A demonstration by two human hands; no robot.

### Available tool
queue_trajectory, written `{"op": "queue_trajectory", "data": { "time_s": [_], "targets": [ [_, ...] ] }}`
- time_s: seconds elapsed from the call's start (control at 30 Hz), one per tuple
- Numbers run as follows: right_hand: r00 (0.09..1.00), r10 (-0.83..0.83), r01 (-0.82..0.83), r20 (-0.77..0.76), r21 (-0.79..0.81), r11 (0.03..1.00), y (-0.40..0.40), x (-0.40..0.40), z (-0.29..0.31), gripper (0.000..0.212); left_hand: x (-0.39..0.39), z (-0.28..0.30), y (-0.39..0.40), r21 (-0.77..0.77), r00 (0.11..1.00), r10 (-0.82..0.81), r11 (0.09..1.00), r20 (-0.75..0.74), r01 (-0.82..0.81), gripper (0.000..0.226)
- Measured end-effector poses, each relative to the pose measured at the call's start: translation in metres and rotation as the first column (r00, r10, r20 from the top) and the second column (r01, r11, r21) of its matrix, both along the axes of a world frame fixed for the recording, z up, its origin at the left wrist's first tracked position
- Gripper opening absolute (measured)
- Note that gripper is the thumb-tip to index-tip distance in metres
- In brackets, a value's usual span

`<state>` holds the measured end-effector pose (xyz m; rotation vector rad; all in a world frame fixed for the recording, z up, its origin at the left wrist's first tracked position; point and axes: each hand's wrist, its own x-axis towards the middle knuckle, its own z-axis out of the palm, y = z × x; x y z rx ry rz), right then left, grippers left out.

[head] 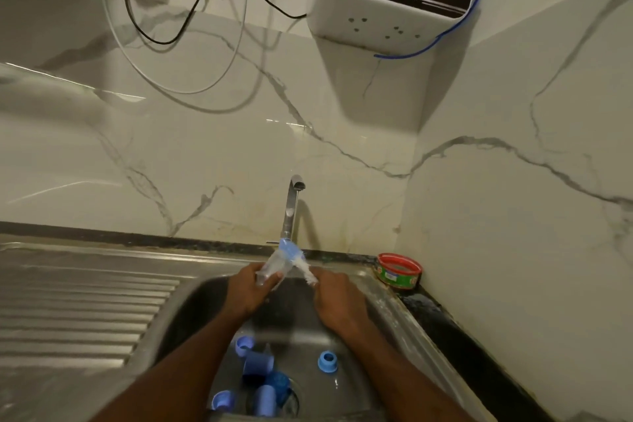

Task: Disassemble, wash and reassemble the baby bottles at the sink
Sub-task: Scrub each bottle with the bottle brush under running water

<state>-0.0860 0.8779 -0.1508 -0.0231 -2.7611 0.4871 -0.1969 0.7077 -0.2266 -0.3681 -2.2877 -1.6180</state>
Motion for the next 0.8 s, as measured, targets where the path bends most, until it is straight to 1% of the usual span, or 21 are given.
{"op": "queue_trajectory", "data": {
  "time_s": [0.07,0.1,0.13,0.17,0.27,0.3,0.33,0.37,0.43,0.5,0.53,0.6,0.67,0.7,0.73,0.8],
  "targets": [
    [1.000,-0.009,0.010,-0.030,0.044,0.999,0.004,0.001,0.004,0.033,0.006,0.005,0.004,-0.037,0.989,-0.145,0.989,-0.041,0.143,0.042],
    [0.999,-0.018,0.021,-0.041,0.076,0.997,0.007,0.002,0.005,0.034,0.008,0.006,0.006,-0.053,0.980,-0.193,0.980,-0.048,0.190,0.044],
    [0.999,-0.023,0.027,-0.047,0.096,0.995,0.010,0.002,0.007,0.035,0.006,0.005,0.008,-0.053,0.978,-0.203,0.978,-0.053,0.200,0.043],
    [0.999,-0.022,0.026,-0.043,0.093,0.995,0.012,0.002,0.008,0.034,0.004,0.003,0.008,-0.039,0.983,-0.176,0.984,-0.052,0.174,0.041],
    [1.000,0.010,-0.010,-0.009,0.009,1.000,0.012,0.004,0.003,0.029,-0.005,0.001,0.005,0.052,0.999,0.036,0.998,0.026,-0.037,0.038],
    [0.999,0.026,-0.026,-0.027,0.004,1.000,0.010,0.002,0.001,0.029,-0.006,0.000,0.001,0.062,0.996,0.080,0.995,0.048,-0.083,0.039],
    [0.999,0.037,-0.037,-0.037,0.011,0.999,0.009,0.001,0.000,0.028,-0.004,0.000,-0.001,0.057,0.994,0.092,0.994,0.057,-0.095,0.041],
    [0.998,0.041,-0.041,-0.038,0.013,0.999,0.010,0.000,-0.001,0.028,-0.003,0.001,-0.002,0.041,0.996,0.064,0.997,0.055,-0.066,0.042],
    [0.999,0.036,-0.035,-0.015,0.044,0.998,0.009,-0.003,-0.001,0.030,0.007,0.007,-0.001,0.011,0.996,-0.075,0.997,0.042,0.075,0.042],
    [1.000,0.003,0.001,-0.026,0.146,0.989,0.011,-0.005,0.002,0.035,0.015,0.014,0.003,-0.041,0.984,-0.176,0.983,0.036,0.177,0.043],
    [0.999,-0.012,0.019,-0.037,0.179,0.984,0.013,-0.005,0.004,0.037,0.016,0.015,0.006,-0.074,0.985,-0.168,0.983,0.031,0.170,0.044],
    [0.999,-0.008,0.014,-0.036,0.179,0.984,0.015,-0.005,0.004,0.036,0.012,0.014,0.009,-0.111,0.998,-0.038,0.993,0.045,0.043,0.048],
    [0.999,0.026,-0.023,-0.023,0.125,0.992,0.014,-0.004,0.002,0.029,0.008,0.012,0.006,-0.030,0.991,0.091,0.996,0.100,-0.088,0.045],
    [0.998,0.047,-0.044,-0.030,0.096,0.994,0.013,-0.006,0.001,0.025,0.008,0.012,0.002,0.008,0.986,0.121,0.992,0.112,-0.123,0.043],
    [0.997,0.064,-0.061,-0.040,0.065,0.996,0.012,-0.008,-0.002,0.024,0.006,0.010,0.000,0.032,0.987,0.117,0.992,0.111,-0.122,0.043],
    [0.997,0.060,-0.059,-0.039,0.032,0.998,0.012,-0.012,-0.002,0.023,0.006,0.009,-0.001,0.041,0.997,0.018,0.999,0.069,-0.020,0.045]
  ]
}}
